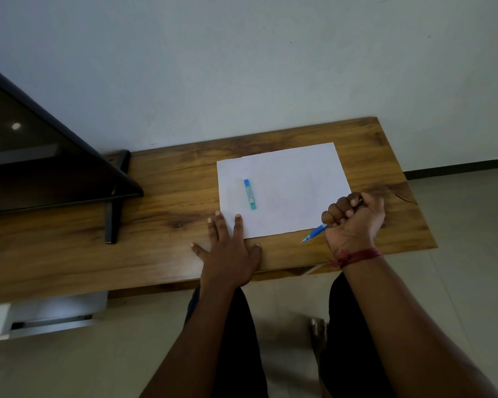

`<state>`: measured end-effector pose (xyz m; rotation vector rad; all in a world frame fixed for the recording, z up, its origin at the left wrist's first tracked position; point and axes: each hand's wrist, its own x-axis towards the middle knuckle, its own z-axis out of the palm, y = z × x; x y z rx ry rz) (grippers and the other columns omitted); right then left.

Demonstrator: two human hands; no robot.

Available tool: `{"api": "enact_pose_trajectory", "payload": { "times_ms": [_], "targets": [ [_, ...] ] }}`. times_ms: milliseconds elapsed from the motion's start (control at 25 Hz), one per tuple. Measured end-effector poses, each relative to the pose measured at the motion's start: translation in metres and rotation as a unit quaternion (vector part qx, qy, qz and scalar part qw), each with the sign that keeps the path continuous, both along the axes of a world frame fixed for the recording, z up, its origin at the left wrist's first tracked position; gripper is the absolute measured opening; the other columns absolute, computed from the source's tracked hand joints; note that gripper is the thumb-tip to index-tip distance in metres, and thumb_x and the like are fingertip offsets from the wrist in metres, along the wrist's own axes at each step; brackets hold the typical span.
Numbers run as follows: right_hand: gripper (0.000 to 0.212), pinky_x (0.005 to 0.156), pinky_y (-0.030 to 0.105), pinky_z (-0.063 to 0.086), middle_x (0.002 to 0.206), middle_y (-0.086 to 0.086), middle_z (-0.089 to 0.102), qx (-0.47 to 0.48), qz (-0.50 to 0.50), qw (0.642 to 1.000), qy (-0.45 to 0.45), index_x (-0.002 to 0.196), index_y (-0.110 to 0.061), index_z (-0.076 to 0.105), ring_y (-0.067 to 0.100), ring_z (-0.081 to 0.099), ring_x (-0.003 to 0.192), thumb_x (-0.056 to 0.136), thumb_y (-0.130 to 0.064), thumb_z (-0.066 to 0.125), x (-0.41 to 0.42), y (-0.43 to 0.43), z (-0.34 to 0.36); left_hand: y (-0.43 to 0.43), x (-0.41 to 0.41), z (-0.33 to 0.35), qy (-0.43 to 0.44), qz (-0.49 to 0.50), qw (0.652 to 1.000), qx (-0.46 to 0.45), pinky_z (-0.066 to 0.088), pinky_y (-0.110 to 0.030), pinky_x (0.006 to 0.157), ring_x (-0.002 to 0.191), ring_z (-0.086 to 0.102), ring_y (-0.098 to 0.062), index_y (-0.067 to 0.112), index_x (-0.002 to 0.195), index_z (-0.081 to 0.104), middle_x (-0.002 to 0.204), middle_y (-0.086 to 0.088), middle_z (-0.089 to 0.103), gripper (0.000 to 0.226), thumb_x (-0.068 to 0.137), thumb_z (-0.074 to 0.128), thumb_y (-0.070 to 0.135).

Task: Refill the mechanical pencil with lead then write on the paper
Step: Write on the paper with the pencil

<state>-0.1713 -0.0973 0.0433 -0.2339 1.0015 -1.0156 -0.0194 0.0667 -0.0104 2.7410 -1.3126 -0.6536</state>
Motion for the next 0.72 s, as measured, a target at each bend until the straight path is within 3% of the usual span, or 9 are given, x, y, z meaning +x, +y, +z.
{"api": "enact_pose_trajectory", "payload": {
  "times_ms": [720],
  "targets": [
    [0.033,0.042,0.02,0.018,0.044,-0.004,0.028,-0.018,0.005,1.0,-0.009,0.058,-0.017,0.037,0.011,0.018,0.04,0.089,-0.023,0.03,0.0008,0.0024,0.0005,0.0031,0.0009,-0.0033,-0.007,0.005,1.0,0.0,-0.003,-0.073,0.105,0.146,-0.021,-0.032,0.031,0.149,-0.008,0.16,-0.007,-0.019,0.078,0.089,0.025,0.067]
  ]
}}
